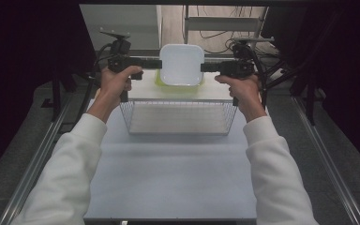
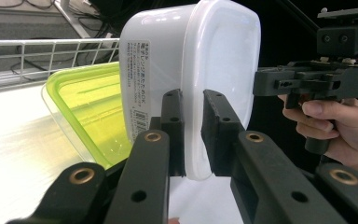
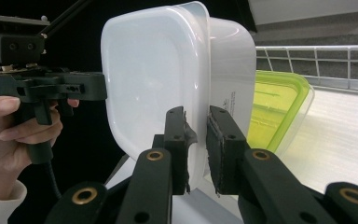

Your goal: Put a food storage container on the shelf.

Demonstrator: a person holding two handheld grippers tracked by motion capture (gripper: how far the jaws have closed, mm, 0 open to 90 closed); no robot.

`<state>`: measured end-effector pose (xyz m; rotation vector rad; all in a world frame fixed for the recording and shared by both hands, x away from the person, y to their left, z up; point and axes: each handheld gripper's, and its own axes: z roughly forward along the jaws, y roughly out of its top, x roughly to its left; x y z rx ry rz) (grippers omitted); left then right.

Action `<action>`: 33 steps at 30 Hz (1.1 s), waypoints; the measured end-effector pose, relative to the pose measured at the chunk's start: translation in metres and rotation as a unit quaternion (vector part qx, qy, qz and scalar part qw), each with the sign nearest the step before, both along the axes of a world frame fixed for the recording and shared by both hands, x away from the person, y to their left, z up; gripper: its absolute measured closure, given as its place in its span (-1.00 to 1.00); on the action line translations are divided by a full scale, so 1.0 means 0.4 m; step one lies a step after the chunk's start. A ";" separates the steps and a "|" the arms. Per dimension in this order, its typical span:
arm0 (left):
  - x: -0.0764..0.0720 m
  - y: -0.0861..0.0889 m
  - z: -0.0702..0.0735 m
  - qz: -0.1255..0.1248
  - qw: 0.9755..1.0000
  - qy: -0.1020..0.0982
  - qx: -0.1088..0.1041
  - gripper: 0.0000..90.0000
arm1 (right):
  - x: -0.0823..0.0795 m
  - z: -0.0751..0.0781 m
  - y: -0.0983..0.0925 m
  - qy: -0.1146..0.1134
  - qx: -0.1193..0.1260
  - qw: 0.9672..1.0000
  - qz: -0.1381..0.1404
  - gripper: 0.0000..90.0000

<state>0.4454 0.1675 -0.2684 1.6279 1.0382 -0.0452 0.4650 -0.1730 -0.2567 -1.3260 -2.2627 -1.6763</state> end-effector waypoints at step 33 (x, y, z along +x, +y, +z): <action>0.124 0.024 -0.035 0.037 0.989 0.101 -0.098 0.69 | 0.113 -0.040 -0.006 0.081 0.104 0.991 -0.031 0.60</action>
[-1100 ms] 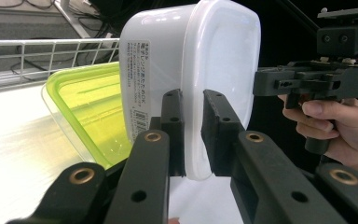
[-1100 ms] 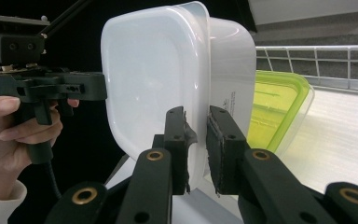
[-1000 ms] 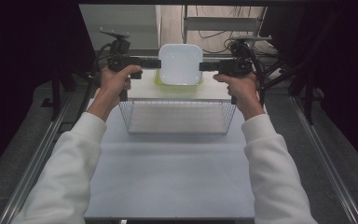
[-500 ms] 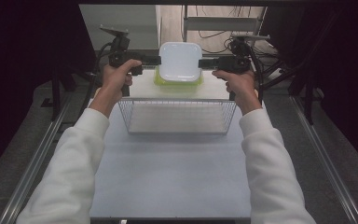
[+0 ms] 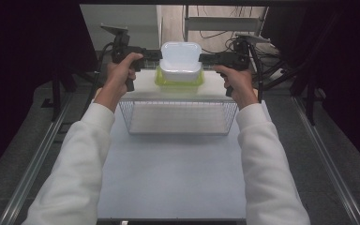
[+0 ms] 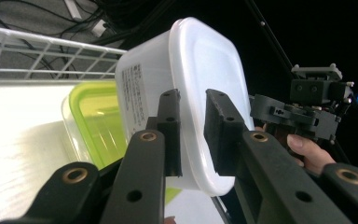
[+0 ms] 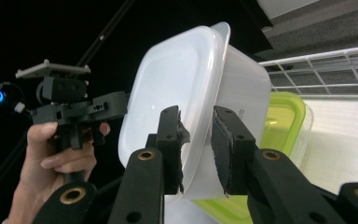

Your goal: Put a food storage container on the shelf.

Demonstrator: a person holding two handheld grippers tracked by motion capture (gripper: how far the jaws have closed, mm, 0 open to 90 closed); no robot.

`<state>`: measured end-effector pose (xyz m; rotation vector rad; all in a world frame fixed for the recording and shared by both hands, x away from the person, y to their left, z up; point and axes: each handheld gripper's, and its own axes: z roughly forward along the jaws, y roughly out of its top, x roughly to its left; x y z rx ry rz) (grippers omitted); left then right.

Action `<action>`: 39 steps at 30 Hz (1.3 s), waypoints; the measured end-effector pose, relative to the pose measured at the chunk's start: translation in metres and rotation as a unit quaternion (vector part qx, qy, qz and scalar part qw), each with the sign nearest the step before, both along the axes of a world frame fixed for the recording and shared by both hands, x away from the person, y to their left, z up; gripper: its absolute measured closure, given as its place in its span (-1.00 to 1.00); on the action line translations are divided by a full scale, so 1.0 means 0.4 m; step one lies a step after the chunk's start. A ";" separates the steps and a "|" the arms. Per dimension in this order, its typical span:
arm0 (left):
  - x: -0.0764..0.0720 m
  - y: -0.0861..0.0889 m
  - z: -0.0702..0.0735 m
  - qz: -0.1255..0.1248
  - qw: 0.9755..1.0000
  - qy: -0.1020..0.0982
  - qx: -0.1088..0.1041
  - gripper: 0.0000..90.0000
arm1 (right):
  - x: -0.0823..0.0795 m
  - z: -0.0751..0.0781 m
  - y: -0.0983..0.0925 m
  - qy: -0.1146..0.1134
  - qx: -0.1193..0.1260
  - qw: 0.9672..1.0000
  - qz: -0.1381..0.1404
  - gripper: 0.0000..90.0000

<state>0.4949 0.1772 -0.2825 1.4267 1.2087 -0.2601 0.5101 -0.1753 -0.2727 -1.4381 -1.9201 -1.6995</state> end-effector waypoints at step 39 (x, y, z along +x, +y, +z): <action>-0.205 0.043 0.037 -0.005 0.984 -0.115 0.133 -0.24 | -0.170 0.038 -0.082 -0.136 -0.150 0.979 0.023 -0.15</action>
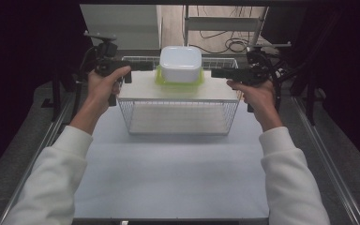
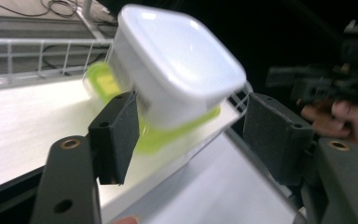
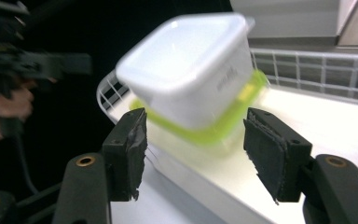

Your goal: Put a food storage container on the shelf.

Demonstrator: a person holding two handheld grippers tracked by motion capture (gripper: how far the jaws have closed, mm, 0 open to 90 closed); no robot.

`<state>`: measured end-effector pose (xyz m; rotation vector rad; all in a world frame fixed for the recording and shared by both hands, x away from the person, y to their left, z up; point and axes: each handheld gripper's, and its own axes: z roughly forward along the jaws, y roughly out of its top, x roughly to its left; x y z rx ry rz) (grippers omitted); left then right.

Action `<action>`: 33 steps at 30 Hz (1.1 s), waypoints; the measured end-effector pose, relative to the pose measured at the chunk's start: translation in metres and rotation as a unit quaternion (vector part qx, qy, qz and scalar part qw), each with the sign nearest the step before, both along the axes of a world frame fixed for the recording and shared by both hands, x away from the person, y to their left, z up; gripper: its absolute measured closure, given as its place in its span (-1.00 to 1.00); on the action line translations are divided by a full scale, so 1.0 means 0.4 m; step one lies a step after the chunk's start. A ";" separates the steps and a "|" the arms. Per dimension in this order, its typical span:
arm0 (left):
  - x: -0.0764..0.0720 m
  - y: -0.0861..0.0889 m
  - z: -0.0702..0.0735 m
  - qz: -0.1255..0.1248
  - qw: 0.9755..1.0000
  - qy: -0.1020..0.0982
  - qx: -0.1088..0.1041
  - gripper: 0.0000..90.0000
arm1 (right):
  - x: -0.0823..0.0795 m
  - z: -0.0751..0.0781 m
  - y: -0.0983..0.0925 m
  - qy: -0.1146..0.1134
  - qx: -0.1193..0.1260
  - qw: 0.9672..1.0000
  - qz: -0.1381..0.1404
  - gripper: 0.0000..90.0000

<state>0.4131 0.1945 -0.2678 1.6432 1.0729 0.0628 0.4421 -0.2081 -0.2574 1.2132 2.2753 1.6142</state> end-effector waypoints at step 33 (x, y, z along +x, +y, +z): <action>-0.315 0.058 -0.441 -0.013 0.994 -0.007 0.108 -0.31 | -0.297 -0.441 -0.159 0.041 -0.114 0.992 0.033 -0.28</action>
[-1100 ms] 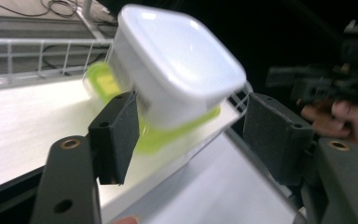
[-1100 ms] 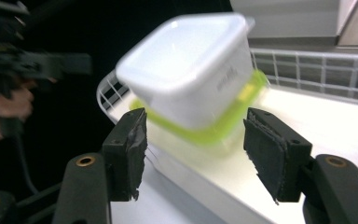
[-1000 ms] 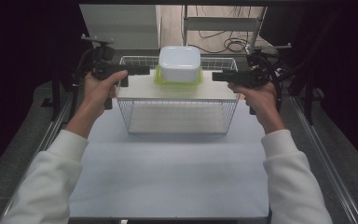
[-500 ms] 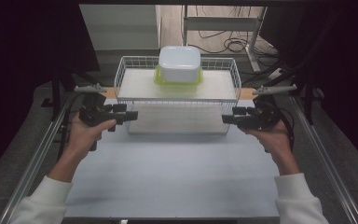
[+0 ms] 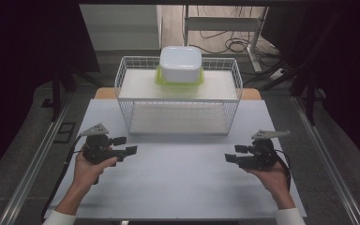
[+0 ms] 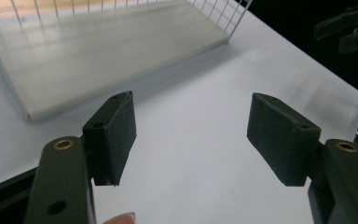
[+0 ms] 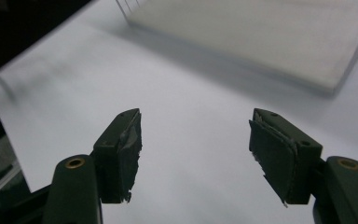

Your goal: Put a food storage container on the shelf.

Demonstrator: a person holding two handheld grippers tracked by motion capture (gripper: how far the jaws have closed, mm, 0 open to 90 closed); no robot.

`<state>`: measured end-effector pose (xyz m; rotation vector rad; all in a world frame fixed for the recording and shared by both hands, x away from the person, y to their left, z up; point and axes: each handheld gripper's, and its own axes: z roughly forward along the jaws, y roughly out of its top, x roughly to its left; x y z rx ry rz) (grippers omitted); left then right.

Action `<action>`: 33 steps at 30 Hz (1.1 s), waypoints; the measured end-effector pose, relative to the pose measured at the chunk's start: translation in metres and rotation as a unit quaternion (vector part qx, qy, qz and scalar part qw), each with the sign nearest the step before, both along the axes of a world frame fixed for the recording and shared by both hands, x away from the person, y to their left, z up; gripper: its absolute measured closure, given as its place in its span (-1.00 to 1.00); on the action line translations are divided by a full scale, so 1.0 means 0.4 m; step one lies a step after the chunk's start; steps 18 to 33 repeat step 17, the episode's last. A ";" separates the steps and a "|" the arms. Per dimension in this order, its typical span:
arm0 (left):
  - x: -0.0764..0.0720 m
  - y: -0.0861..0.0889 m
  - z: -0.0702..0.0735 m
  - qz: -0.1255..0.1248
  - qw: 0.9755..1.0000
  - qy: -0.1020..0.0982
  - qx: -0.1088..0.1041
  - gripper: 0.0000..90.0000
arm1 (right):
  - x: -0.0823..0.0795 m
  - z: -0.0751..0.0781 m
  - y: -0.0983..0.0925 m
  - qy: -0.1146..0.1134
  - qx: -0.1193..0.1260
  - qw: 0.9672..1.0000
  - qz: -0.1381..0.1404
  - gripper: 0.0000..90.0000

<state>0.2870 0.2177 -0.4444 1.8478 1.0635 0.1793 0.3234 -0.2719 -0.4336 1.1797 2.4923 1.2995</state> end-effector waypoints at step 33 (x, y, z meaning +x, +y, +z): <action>-0.005 -0.016 -0.031 0.002 1.000 -0.019 0.016 -0.42 | -0.020 -0.021 -0.001 -0.058 -0.023 0.998 -0.029 -0.59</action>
